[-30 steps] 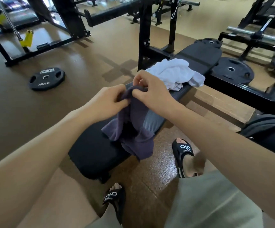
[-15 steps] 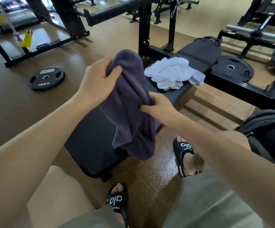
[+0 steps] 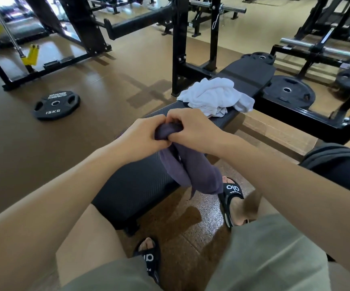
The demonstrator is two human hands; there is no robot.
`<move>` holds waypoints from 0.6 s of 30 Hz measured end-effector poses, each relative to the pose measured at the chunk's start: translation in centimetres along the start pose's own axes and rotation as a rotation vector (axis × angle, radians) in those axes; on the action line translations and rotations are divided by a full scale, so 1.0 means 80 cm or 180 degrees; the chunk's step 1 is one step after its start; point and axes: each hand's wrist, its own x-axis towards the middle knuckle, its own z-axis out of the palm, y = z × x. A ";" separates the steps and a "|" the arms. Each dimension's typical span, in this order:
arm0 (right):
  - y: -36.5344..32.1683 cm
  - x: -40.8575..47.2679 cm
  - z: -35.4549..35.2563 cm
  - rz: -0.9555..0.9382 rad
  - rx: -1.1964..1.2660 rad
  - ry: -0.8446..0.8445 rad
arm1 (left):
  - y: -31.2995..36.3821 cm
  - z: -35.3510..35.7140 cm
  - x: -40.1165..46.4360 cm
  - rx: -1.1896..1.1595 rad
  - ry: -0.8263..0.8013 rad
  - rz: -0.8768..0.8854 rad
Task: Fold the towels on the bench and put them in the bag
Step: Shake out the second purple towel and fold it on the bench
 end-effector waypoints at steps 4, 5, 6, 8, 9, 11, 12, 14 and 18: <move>0.018 -0.009 -0.010 0.0085 -0.0283 -0.0039 | -0.005 -0.010 0.001 0.0383 0.0235 0.0447; 0.025 -0.011 -0.012 0.0182 -0.0358 -0.0036 | -0.003 -0.015 0.002 0.0463 0.0329 0.0513; 0.034 -0.011 -0.015 0.0332 -0.0415 -0.0007 | -0.002 -0.021 0.004 0.0527 0.0428 0.0492; 0.052 -0.013 -0.021 0.0657 -0.0536 0.0120 | -0.002 -0.033 0.006 0.0634 0.0632 0.0284; 0.060 -0.015 -0.023 0.0774 -0.0597 0.0197 | -0.002 -0.037 0.006 0.0706 0.0692 0.0167; 0.068 -0.018 -0.027 0.0876 -0.0602 0.0353 | -0.005 -0.041 0.005 0.0893 0.0609 0.0021; 0.069 -0.019 -0.029 0.0902 -0.0524 0.0405 | -0.006 -0.040 0.003 0.0973 0.0494 -0.0003; 0.065 -0.019 -0.031 0.0924 -0.0314 0.0367 | -0.010 -0.035 0.002 0.1039 0.0235 -0.0085; 0.050 -0.013 -0.034 0.0859 -0.0181 0.0057 | -0.014 -0.026 0.003 0.0322 -0.0384 -0.0107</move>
